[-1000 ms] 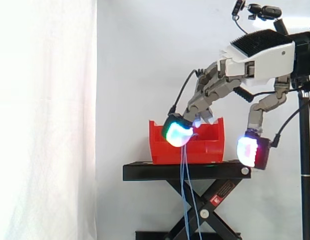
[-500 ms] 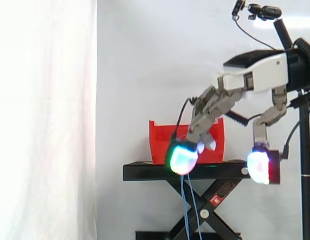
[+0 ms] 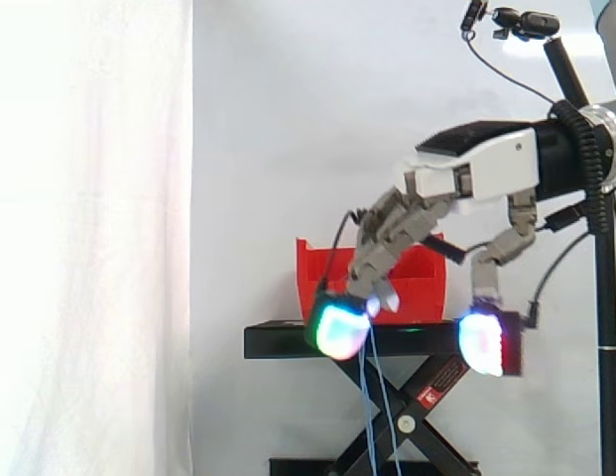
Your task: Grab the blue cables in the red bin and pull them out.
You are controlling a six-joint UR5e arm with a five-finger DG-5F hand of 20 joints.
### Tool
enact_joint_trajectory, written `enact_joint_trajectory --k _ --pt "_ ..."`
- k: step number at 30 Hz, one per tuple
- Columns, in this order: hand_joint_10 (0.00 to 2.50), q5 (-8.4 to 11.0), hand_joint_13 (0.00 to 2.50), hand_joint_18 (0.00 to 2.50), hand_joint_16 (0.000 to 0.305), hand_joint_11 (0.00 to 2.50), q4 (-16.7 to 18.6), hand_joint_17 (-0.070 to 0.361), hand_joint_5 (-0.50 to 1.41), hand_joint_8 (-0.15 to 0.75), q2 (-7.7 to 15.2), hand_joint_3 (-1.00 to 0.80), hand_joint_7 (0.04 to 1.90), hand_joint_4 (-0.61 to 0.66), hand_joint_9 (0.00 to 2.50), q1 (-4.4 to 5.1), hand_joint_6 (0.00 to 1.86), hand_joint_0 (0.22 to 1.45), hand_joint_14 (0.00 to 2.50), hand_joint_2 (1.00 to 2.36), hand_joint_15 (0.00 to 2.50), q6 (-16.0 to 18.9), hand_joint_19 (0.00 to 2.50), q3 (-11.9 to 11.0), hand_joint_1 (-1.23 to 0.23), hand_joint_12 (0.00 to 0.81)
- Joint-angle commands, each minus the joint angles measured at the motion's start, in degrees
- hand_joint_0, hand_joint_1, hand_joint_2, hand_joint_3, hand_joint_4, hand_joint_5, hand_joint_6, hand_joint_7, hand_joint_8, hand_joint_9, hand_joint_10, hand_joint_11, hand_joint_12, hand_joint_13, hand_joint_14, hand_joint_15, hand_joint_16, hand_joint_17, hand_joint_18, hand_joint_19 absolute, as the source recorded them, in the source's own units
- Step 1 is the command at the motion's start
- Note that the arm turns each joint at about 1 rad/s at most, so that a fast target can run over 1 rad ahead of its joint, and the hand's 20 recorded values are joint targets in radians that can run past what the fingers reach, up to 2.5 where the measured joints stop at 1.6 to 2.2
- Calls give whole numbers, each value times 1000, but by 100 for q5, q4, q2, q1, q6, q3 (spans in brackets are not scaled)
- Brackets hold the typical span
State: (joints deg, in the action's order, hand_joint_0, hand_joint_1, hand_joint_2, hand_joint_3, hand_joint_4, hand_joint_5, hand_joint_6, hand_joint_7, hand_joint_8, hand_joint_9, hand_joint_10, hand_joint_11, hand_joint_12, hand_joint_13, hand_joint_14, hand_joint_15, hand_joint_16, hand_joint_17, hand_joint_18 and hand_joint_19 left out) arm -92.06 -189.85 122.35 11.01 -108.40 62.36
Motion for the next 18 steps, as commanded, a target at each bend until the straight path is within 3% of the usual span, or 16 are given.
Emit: enact_joint_trajectory --k 1,8,12,14,18 --pt "18 48 812 570 56 1027 414 126 562 299 0 -1000 542 258 707 -143 10 701 24 1000 952 -704 701 -171 -895 416" --pt "18 4 788 569 56 989 589 127 573 295 0 -1000 723 200 636 -274 0 701 24 1000 935 -924 701 -250 -920 414" --pt "17 -198 776 562 56 974 598 127 552 293 0 -1000 698 192 619 -433 75 698 24 1000 925 -1012 700 -250 -924 414" --pt "18 -391 775 562 57 975 607 128 563 293 0 -1000 671 201 617 -520 141 694 24 1000 925 -1082 700 -259 -930 417" --pt "18 -514 772 560 57 980 589 128 621 297 0 -1000 684 199 629 -608 139 692 23 1000 922 -1108 698 -250 -942 417"
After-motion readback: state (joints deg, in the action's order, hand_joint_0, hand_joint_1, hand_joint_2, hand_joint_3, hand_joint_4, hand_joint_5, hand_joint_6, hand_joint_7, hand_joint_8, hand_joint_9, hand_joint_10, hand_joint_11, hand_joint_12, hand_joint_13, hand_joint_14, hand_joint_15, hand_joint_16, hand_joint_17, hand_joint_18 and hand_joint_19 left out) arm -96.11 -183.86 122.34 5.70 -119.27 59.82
